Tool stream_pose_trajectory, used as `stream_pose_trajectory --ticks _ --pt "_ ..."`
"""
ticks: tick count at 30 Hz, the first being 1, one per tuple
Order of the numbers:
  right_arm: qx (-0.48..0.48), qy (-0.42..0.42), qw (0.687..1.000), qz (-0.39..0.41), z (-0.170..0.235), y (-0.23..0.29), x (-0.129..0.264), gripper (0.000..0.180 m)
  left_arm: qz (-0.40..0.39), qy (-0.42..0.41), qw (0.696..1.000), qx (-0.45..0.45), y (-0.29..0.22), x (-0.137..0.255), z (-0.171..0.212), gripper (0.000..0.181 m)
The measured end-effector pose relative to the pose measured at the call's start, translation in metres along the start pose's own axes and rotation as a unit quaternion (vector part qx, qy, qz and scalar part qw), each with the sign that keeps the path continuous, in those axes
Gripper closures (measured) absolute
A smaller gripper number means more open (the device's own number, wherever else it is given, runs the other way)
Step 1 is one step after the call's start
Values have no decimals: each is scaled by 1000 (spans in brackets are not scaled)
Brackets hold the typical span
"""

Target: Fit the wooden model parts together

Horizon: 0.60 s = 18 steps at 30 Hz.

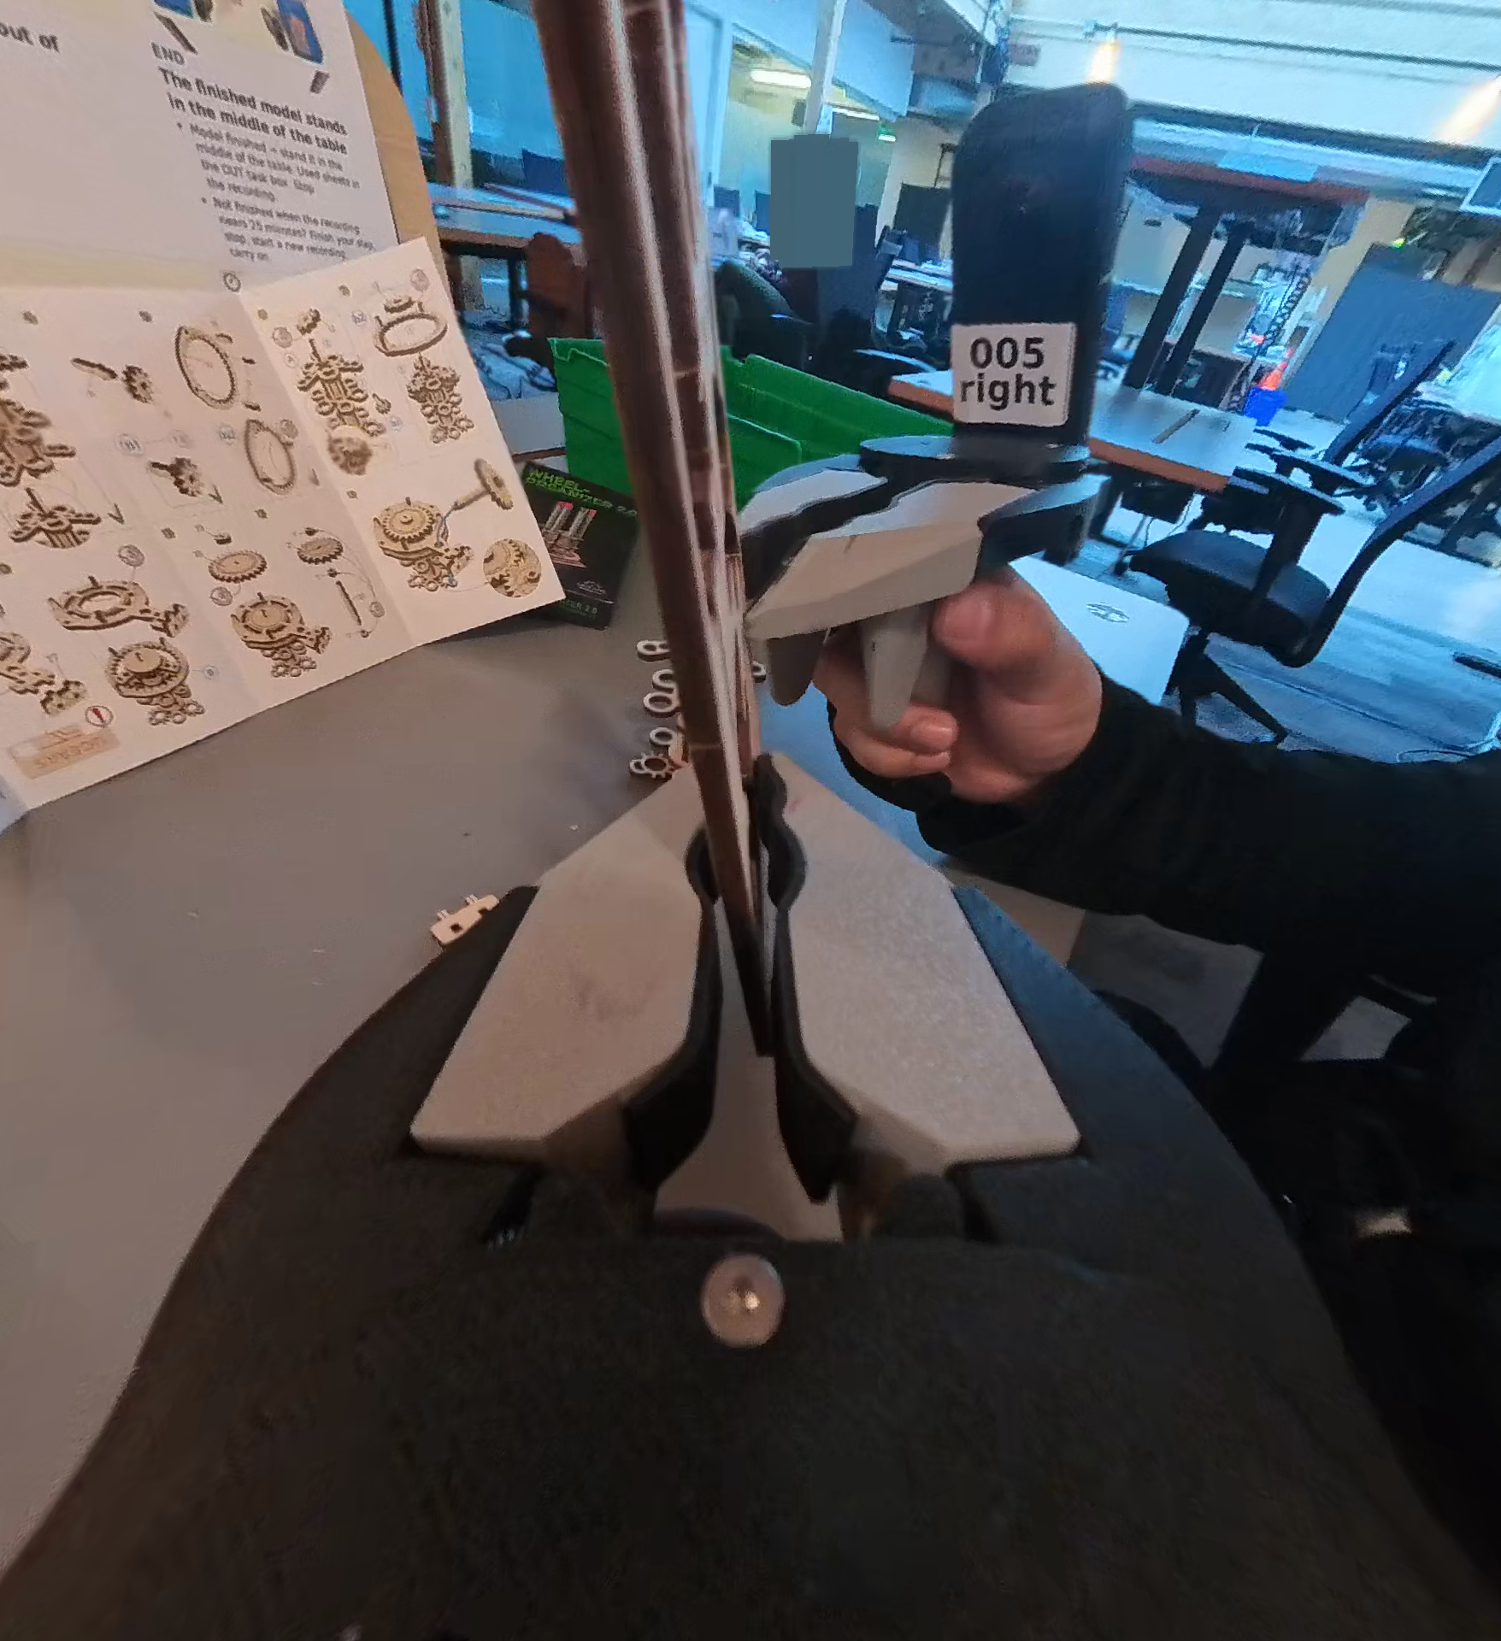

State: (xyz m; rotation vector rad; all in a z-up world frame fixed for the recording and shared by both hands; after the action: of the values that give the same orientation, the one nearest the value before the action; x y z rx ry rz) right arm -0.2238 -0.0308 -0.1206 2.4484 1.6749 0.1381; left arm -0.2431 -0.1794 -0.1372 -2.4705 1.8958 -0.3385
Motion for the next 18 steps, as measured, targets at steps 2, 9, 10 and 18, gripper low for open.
stream_pose_trajectory --ticks 2,9,10,18 --pt "4 0 1000 -4 -1 1 1 169 1 -1 1000 -9 -2 0 -2 179" --pt "16 25 999 33 0 2 1 169 -25 10 999 -46 -5 -3 0 179" --pt "21 27 999 43 0 3 1 169 -28 8 999 -45 -5 -4 0 179" --pt "-8 28 997 75 4 -1 -3 168 -68 14 995 -68 -2 -6 4 179"
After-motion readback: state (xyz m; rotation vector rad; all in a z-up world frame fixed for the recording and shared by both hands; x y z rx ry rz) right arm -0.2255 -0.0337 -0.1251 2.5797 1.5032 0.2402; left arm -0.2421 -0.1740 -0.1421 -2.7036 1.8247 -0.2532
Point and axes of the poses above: each gripper's, where its closed fingertips meet, x back along the fingers, z out of its underside, y = z × x across the jaws, the point moved 8 cm from there along x, back along the fingers, and after that the axes turned 10 degrees about -z, right-handed, at the moved point
